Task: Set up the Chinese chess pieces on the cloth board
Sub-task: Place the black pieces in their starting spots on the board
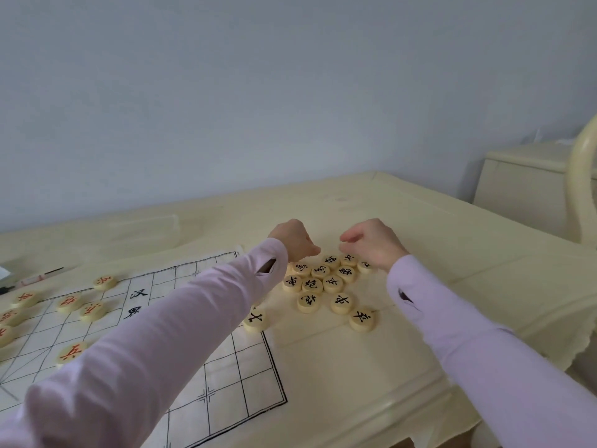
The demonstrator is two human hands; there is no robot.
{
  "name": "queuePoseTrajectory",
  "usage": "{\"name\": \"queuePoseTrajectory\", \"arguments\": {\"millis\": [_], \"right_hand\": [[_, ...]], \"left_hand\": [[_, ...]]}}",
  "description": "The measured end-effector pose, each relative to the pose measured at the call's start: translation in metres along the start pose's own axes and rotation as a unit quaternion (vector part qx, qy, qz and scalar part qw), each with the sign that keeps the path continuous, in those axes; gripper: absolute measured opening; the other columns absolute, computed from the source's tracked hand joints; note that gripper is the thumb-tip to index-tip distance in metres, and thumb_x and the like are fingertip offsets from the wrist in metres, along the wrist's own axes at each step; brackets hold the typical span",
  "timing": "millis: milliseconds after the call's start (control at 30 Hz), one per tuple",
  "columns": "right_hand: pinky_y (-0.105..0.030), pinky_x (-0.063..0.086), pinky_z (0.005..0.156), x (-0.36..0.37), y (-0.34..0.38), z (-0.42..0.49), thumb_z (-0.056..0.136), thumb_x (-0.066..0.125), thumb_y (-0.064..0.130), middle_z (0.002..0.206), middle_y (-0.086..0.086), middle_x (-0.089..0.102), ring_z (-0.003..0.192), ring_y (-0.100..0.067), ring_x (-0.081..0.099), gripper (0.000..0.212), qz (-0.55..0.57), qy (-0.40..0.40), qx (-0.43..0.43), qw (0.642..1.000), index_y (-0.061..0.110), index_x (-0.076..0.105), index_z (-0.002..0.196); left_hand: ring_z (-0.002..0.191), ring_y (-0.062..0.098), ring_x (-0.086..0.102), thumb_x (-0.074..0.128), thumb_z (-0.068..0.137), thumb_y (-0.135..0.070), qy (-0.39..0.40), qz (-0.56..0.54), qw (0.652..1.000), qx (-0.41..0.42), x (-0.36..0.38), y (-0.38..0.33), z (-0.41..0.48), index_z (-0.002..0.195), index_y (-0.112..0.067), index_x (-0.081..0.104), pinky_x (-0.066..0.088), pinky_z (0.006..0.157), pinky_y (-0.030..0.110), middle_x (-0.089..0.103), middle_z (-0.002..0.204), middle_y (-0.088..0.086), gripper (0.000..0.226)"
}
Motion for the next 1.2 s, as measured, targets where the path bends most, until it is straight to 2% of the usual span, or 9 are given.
{"name": "queuePoseTrajectory", "arguments": {"millis": [67,133,233,333,533,633,867,1000,1200], "right_hand": [[-0.024,0.042,0.082,0.01,0.017,0.006,0.081,0.071,0.021,0.117,-0.003,0.064,0.101,-0.018,0.058,0.038,-0.06,0.091,-0.028,0.994,0.016,0.065,0.119],[-0.025,0.042,0.088,0.019,0.026,0.012,0.084,0.069,0.02,0.121,-0.003,0.062,0.109,-0.02,0.058,0.039,-0.128,0.15,-0.036,0.98,0.017,0.062,0.122],[-0.027,0.042,0.093,0.024,0.03,0.017,0.085,0.066,0.019,0.121,-0.005,0.062,0.111,-0.021,0.058,0.037,-0.174,0.186,-0.038,0.966,0.015,0.062,0.122],[-0.03,0.043,0.098,0.023,0.031,0.02,0.086,0.065,0.018,0.122,-0.003,0.062,0.112,-0.021,0.058,0.035,-0.203,0.228,-0.044,0.951,0.017,0.063,0.122],[-0.031,0.043,0.101,0.021,0.037,0.023,0.085,0.063,0.01,0.125,0.001,0.059,0.116,-0.02,0.055,0.042,-0.28,0.276,-0.056,0.918,0.021,0.06,0.125],[-0.031,0.043,0.1,0.023,0.038,0.024,0.084,0.065,0.008,0.116,0.001,0.057,0.109,-0.018,0.056,0.046,-0.289,0.277,-0.06,0.914,0.02,0.057,0.128],[-0.028,0.046,0.077,0.026,0.036,0.02,0.076,0.074,0.009,0.093,-0.001,0.06,0.085,-0.018,0.058,0.039,-0.264,0.221,-0.037,0.938,0.014,0.067,0.114],[-0.023,0.046,0.059,0.024,0.041,0.014,0.074,0.077,0.009,0.092,-0.004,0.061,0.057,-0.012,0.053,0.038,-0.246,0.212,-0.022,0.946,0.01,0.066,0.11],[-0.022,0.046,0.055,0.018,0.043,0.012,0.076,0.076,0.014,0.067,-0.002,0.063,0.057,-0.016,0.058,0.018,-0.204,0.154,-0.02,0.966,0.012,0.068,0.092]], "left_hand": [[0.07,0.02,0.051,0.061,0.088,-0.026,-0.006,0.003,1.0,0.0,-0.004,0.005,-0.003,0.105,-0.007,0.07,0.038,0.05,0.021,0.052,0.061,-0.002,0.027],[0.071,0.019,0.053,0.06,0.088,-0.026,-0.011,0.005,1.0,0.001,-0.009,0.012,-0.006,0.106,-0.008,0.071,0.041,0.054,0.022,0.058,0.068,0.001,0.027],[0.082,0.017,0.054,0.06,0.088,-0.025,-0.027,0.001,1.0,0.0,-0.017,0.026,-0.007,0.107,-0.01,0.072,0.043,0.071,0.023,0.065,0.088,0.005,0.027],[0.086,0.015,0.055,0.06,0.088,-0.022,-0.043,-0.012,0.999,-0.002,-0.025,0.04,-0.011,0.107,-0.012,0.071,0.045,0.077,0.025,0.069,0.104,0.006,0.024],[0.1,0.02,0.061,0.06,0.088,-0.02,-0.067,-0.022,0.997,-0.021,-0.036,0.065,-0.022,0.106,-0.012,0.071,0.047,0.083,0.026,0.069,0.109,0.005,0.023],[0.102,0.021,0.061,0.059,0.088,-0.02,-0.068,-0.023,0.997,-0.029,-0.039,0.074,-0.027,0.107,-0.013,0.071,0.047,0.084,0.026,0.069,0.109,0.005,0.023],[0.09,0.018,0.058,0.059,0.088,-0.019,-0.08,-0.016,0.996,-0.031,-0.044,0.085,-0.034,0.105,-0.013,0.072,0.047,0.082,0.026,0.07,0.106,0.005,0.022],[0.088,0.015,0.056,0.059,0.088,-0.02,-0.089,-0.018,0.995,-0.029,-0.046,0.087,-0.036,0.105,-0.014,0.072,0.045,0.079,0.024,0.07,0.106,0.004,0.022],[0.086,0.016,0.057,0.058,0.088,-0.018,-0.103,-0.027,0.994,-0.016,-0.047,0.09,-0.039,0.103,-0.013,0.071,0.046,0.077,0.024,0.07,0.102,0.005,0.021]]}}
Point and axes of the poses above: each hand's wrist, its own z-axis towards the middle knuckle, its own x-axis out of the palm, y = z × x, the point moved 3 cm from there along z, towards the middle knuckle
